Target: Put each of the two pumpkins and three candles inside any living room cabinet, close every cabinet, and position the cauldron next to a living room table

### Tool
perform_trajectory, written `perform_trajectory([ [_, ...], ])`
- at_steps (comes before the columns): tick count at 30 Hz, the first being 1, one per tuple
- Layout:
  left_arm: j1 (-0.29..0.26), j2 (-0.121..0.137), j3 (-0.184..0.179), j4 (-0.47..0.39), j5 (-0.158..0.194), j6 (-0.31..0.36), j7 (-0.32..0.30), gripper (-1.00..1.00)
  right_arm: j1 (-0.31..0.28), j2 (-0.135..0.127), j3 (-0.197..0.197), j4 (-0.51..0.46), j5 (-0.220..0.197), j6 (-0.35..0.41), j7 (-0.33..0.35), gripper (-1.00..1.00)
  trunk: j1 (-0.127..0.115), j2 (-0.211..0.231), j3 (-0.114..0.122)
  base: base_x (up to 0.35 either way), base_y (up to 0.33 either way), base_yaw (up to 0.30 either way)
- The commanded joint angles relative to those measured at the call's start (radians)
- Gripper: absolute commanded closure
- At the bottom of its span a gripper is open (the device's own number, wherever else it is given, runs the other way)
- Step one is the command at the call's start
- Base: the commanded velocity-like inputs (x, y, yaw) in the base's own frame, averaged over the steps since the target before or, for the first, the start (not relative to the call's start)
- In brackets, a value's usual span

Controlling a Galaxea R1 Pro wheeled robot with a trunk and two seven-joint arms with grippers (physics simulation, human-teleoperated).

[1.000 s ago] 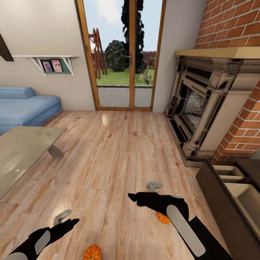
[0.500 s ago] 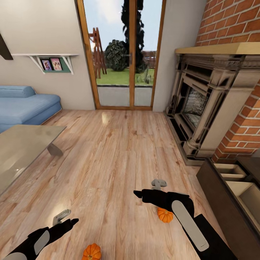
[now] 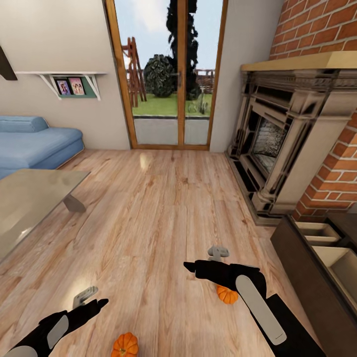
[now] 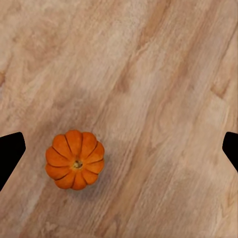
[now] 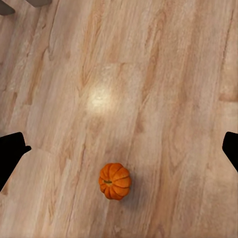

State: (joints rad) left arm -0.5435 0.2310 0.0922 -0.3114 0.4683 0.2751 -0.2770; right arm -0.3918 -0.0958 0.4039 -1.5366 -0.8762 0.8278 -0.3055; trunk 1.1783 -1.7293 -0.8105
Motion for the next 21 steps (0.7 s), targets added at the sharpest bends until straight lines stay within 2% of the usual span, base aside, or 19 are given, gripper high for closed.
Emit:
perform_trajectory([
  [1, 0.0, -0.001, 0.007, -0.001, 0.005, 0.01, -0.003, -1.0, -0.001, -0.001, 0.002, -0.001, -0.01, 0.001, -0.01, -1.0, 0.004, -0.008, -0.004, 0.0, 0.0, 0.0],
  [5, 0.0, -0.001, 0.007, -0.001, 0.005, 0.011, -0.014, -1.0, -0.001, -0.001, 0.001, -0.003, -0.011, 0.001, -0.01, -1.0, 0.019, -0.036, -0.017, -0.085, 0.0, 0.0],
  [9, 0.0, 0.001, 0.005, 0.0, 0.004, 0.013, -0.075, -1.0, -0.001, -0.001, 0.001, -0.003, -0.011, 0.001, -0.01, -1.0, 0.035, -0.064, -0.029, -0.193, 0.0, 0.0],
  [12, 0.0, 0.002, 0.005, 0.0, 0.004, 0.014, -0.093, -1.0, -0.001, -0.001, 0.002, -0.003, -0.012, 0.001, -0.01, -1.0, 0.046, -0.085, -0.039, -0.061, 0.0, 0.0],
  [21, 0.0, 0.003, 0.006, 0.002, 0.004, 0.014, -0.1, -1.0, -0.001, -0.001, 0.003, -0.004, -0.011, 0.002, -0.01, -1.0, 0.081, -0.148, -0.067, -0.008, 0.0, 0.0],
])
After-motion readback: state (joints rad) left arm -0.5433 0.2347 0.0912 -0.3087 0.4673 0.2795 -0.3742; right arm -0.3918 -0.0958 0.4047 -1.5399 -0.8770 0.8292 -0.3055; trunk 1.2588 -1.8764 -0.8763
